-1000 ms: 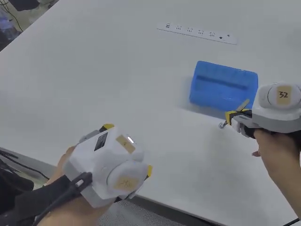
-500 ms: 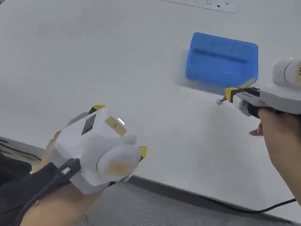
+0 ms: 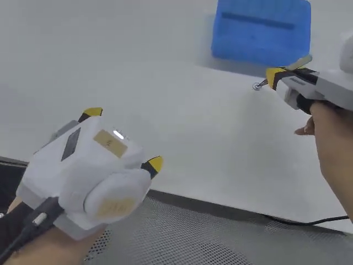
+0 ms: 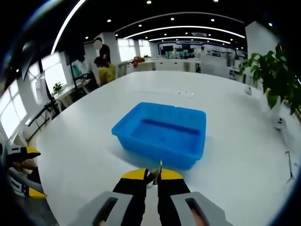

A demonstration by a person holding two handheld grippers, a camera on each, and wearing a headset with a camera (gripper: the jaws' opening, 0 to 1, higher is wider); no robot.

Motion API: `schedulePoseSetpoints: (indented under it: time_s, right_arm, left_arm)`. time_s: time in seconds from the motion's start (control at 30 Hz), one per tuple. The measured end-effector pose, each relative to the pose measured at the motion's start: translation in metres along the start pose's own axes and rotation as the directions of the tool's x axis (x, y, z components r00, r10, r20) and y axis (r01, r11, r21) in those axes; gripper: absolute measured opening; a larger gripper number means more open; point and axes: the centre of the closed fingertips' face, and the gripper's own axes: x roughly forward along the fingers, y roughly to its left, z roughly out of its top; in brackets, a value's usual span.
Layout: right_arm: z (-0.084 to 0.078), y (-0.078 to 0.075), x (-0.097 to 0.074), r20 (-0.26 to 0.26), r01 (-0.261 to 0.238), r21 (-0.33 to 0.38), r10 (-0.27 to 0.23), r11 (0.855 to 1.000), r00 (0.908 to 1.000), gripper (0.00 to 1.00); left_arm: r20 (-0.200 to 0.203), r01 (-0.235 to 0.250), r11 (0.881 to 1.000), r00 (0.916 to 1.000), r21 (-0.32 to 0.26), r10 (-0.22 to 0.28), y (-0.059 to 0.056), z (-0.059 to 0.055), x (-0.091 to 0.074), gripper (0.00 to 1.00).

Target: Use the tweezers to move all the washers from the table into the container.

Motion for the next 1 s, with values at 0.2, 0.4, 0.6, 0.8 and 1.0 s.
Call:
schedulePoseSetpoints:
  time_s: [0.2, 0.4, 0.6, 0.8, 1.0]
  right_arm:
    - [0.001, 0.002, 0.002, -0.006, 0.03, -0.048, -0.03, 0.998, 0.9995, 0.05]
    - [0.002, -0.002, 0.003, -0.007, 0.038, -0.06, -0.039, 0.997, 0.9992, 0.04]
    - [0.003, -0.005, 0.005, -0.018, 0.038, -0.062, -0.039, 0.997, 0.9991, 0.04]
    - [0.001, -0.009, 0.004, -0.032, 0.035, -0.064, -0.038, 0.997, 0.9988, 0.04]
    - [0.001, -0.007, 0.004, -0.035, 0.029, -0.076, -0.032, 0.997, 0.9989, 0.04]
  left_arm:
    - [-0.01, 0.005, 1.0, 0.9999, 0.002, -0.005, -0.001, -0.002, 0.001, 0.7]
    - [-0.028, 0.01, 1.0, 0.9996, 0.001, -0.01, -0.002, -0.005, 0.001, 0.7]
    - [-0.036, 0.014, 1.0, 0.9993, 0.002, -0.014, -0.003, -0.006, 0.001, 0.7]
    - [-0.04, 0.015, 1.0, 0.9991, 0.004, -0.015, -0.003, -0.007, 0.001, 0.7]
    - [-0.042, 0.02, 1.0, 0.9989, 0.007, -0.019, -0.004, -0.007, 0.002, 0.69]
